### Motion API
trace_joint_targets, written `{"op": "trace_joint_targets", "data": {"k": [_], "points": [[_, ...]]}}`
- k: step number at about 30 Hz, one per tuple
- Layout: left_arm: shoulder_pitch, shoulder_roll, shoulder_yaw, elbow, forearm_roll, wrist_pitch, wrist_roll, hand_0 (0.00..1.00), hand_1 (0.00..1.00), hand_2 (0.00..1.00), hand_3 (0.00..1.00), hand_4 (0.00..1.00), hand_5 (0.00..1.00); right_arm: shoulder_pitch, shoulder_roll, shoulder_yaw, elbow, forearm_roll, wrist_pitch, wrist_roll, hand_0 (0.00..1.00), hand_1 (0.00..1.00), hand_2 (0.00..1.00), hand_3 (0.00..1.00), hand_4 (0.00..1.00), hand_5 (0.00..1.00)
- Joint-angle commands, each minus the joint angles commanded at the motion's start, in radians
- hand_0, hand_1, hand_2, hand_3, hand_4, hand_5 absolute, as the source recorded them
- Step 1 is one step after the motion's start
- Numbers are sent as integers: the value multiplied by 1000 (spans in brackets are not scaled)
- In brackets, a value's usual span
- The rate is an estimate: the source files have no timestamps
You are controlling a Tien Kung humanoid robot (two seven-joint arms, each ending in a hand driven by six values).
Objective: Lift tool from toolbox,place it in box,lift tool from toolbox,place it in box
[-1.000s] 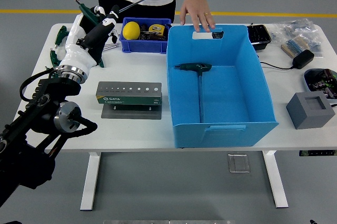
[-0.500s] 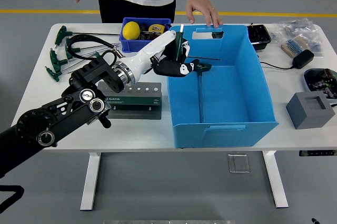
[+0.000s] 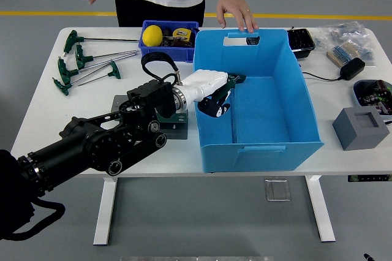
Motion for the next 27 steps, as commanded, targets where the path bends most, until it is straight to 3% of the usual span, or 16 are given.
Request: {"op": "trace_joint_targets", "data": {"k": [2, 3, 8, 9, 14, 15, 20, 21, 26, 27], "points": [[-6, 0, 9, 8, 14, -2, -9, 51, 2, 4, 83, 541, 2, 0, -1, -4, 0, 1, 0, 1, 599, 526, 626, 693, 907, 960], [-9, 0, 11, 10, 19, -4, -12, 66, 2, 20, 99, 625, 2, 0, -2, -6, 0, 1, 0, 1, 598, 526, 626, 693, 907, 960], [-14, 0, 15, 1, 38, -29, -38, 66, 2, 20, 99, 625, 2, -1, -3, -9, 0, -2, 1, 1, 598, 526, 626, 693, 907, 960], [-13, 0, 16, -1, 37, -28, -40, 72, 2, 22, 110, 998, 153, -1, -3, -10, 0, -2, 1, 1, 598, 527, 625, 693, 908, 958], [-12, 0, 20, 0, 24, -15, -51, 72, 2, 22, 110, 998, 153, -1, -4, -12, 0, -1, 0, 2, 598, 527, 625, 693, 908, 958], [-13, 0, 21, 0, 22, -14, -54, 75, 2, 20, 112, 998, 241, -1, -4, -13, 0, 0, 0, 2, 598, 527, 626, 693, 907, 956], [-21, 0, 21, -1, 39, -7, -60, 75, 2, 20, 112, 998, 241, 2, -5, -13, 0, 2, 0, 3, 598, 527, 626, 693, 907, 956], [-24, 0, 20, 0, 46, -7, -60, 78, 2, 23, 117, 998, 316, 2, -5, -13, 0, 2, -1, 3, 598, 527, 624, 694, 909, 955], [-34, 0, 19, 9, 67, 2, -63, 78, 2, 23, 117, 998, 316, 4, -4, -8, 0, -1, -1, 2, 598, 527, 624, 694, 909, 955], [-36, 0, 20, 9, 68, 4, -63, 106, 2, 45, 147, 998, 394, 4, -4, -8, 0, -1, -1, 2, 599, 527, 623, 694, 909, 956]]}}
